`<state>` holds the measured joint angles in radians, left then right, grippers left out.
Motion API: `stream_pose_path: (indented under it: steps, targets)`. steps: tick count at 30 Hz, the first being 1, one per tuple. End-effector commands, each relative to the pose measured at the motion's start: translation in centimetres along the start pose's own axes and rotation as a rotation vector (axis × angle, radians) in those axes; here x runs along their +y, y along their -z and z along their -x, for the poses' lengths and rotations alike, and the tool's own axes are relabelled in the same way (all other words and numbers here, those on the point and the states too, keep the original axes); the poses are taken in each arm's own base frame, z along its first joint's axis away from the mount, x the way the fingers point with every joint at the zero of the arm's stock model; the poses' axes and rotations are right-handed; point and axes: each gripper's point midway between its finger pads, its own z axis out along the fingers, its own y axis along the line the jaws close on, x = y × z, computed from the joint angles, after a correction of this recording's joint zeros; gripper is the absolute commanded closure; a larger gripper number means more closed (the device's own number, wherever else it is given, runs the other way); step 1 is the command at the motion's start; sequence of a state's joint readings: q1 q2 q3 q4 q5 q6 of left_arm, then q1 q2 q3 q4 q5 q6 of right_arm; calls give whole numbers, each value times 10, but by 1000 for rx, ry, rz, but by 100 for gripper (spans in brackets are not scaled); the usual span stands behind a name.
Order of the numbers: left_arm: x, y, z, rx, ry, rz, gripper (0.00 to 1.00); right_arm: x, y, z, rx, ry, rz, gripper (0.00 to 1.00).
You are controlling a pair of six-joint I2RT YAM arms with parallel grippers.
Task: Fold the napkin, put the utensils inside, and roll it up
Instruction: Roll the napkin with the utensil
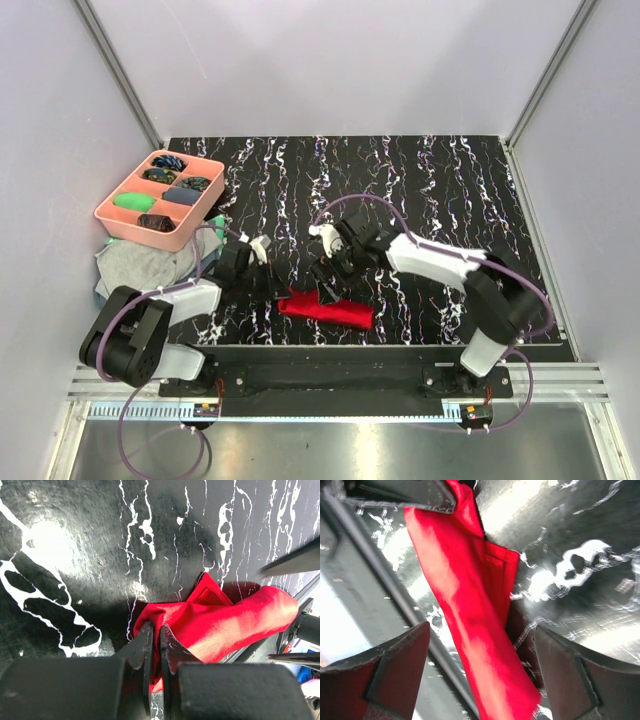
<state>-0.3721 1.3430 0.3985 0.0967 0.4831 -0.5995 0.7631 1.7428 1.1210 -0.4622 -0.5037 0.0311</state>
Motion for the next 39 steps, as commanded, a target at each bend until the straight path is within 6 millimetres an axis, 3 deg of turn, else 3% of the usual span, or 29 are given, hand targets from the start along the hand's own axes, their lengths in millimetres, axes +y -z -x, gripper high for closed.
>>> stream_pose_path:
  steps: [1,2,8,18,21,23,27,28,30,31,34,39]
  targets:
    - [-2,-4,10,-1,-24,9,100,2,13,23,-173,259,-235,5]
    - [-2,-4,10,0,-23,9,100,-1,18,27,-206,279,-290,4]
    - [-2,-9,16,30,-18,36,100,1,-5,18,-216,412,-400,4]
    - [-5,-16,22,80,-4,40,100,17,-39,6,-160,550,-380,4]
    - [-7,-18,24,88,-6,32,99,11,-49,1,-108,532,-396,4]
    - [-8,-18,24,90,-6,29,96,-2,-57,-13,-31,500,-426,7]
    - [-14,-14,34,55,-20,23,82,-1,-65,-30,38,417,-387,23]
    - [-15,-13,39,39,-27,30,72,1,-68,-35,51,396,-362,34]
    - [-18,-8,46,18,-40,35,62,3,-68,-42,66,342,-331,41]
    - [-18,-6,51,3,-46,45,49,7,-69,-45,72,322,-295,45]
    - [-18,2,61,-35,-54,77,25,12,-71,-55,95,239,-214,51]
    - [-12,16,67,-106,-63,125,16,18,-69,-60,119,93,-43,55]
